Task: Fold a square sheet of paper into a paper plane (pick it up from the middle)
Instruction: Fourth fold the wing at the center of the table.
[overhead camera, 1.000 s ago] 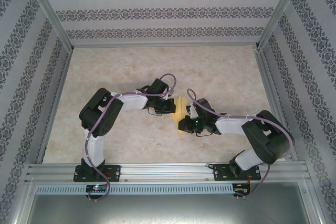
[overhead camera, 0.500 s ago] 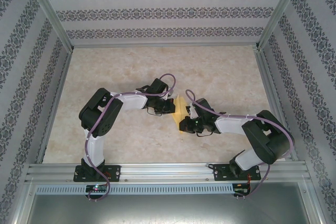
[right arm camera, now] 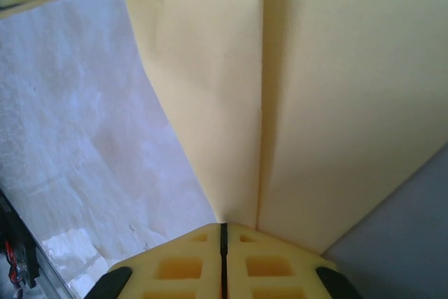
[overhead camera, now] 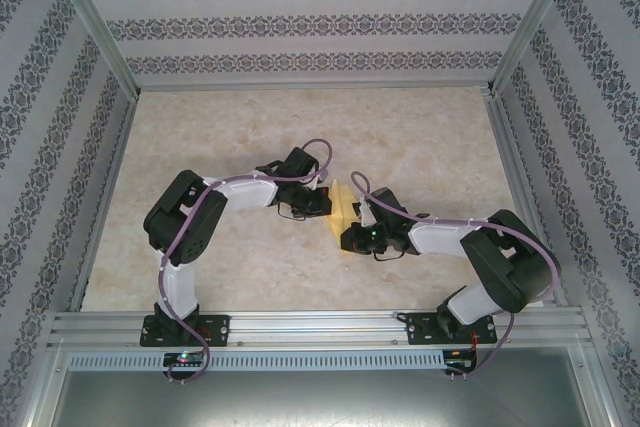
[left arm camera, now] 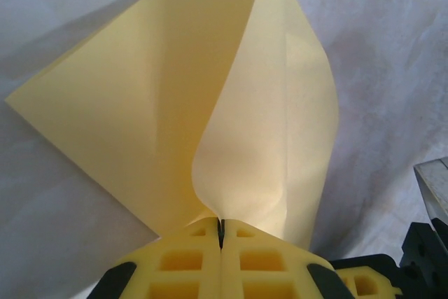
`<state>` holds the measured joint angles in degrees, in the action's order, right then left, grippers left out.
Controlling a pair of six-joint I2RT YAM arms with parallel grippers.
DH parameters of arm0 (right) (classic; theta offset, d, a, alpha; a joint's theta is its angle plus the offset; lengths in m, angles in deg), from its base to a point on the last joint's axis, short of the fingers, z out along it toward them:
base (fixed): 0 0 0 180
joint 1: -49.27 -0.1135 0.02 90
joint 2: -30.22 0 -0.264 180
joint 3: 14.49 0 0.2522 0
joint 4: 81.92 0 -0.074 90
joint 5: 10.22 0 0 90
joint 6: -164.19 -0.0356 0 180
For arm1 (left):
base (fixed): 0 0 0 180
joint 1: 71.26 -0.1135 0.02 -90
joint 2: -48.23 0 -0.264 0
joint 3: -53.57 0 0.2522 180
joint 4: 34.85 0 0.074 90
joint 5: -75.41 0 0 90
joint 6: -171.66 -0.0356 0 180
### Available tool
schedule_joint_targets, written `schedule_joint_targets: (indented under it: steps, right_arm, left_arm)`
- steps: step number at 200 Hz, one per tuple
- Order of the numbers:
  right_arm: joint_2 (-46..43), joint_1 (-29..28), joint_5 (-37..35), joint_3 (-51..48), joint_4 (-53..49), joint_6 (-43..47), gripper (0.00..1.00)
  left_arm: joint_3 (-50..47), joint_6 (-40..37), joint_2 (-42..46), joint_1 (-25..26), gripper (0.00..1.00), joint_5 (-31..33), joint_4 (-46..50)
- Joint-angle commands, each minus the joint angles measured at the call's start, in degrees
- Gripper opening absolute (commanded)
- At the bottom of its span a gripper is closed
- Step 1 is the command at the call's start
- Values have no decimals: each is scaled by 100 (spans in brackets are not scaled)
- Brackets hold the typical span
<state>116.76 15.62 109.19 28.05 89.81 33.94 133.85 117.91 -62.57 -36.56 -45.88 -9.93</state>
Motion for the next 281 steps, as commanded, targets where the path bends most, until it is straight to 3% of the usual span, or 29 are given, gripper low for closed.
schedule_joint_targets:
  steps: [1, 170, 281]
  right_arm:
    - [214, -107, -234, -116, -487, 123, 8]
    - [250, -151, -197, -82, -752, 260, 8]
    - [586, -183, -233, 13, -840, 365, 7]
  left_arm:
    - [34, -201, 236, -104, 0, 113, 331]
    - [202, -720, -362, -129, 0, 799, 762]
    - [661, -926, -216, -130, 20, 898, 1225]
